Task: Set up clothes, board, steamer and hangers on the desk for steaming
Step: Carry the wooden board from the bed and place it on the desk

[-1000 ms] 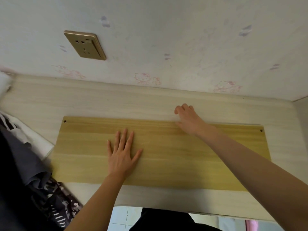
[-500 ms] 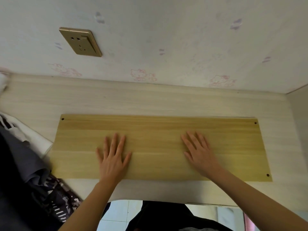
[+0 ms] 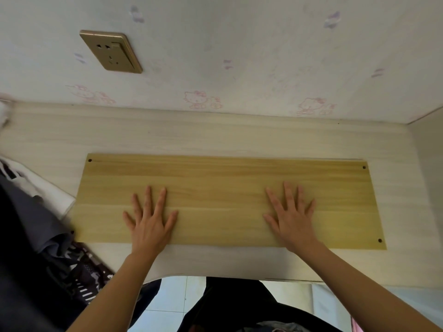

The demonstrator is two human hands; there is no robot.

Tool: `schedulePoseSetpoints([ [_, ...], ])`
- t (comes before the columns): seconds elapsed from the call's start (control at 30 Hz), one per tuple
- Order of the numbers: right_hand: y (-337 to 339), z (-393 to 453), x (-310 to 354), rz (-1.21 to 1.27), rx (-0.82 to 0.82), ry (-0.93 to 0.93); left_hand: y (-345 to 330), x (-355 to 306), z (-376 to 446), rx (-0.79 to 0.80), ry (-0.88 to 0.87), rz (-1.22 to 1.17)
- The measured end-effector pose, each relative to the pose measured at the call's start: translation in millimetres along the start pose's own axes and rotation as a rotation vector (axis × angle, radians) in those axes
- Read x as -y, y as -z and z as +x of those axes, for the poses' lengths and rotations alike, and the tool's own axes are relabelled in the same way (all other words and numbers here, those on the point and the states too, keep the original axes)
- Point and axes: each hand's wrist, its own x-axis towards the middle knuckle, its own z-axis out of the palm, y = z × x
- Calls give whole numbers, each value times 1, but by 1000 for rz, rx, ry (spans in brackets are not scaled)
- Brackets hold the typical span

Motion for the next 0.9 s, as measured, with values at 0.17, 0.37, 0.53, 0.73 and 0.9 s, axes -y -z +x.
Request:
schedulePoseSetpoints([
  [0.17,-1,3,4,-4,-13,-4,3,3,6,-4,-8,11],
  [0.37,-1,12,11,-22,-26,-15,7,7,17,-21,-9,2],
  [0.53,-2,17,14,-30,-39,-8,11,7,22,-15,-12,-16],
  [0.73,-1,17,16,-21,-26,-14,12,2,20,-5,18,-37],
  [0.9,2,16,16,-15,-8,-16,8,-12,5,14,84,-104],
])
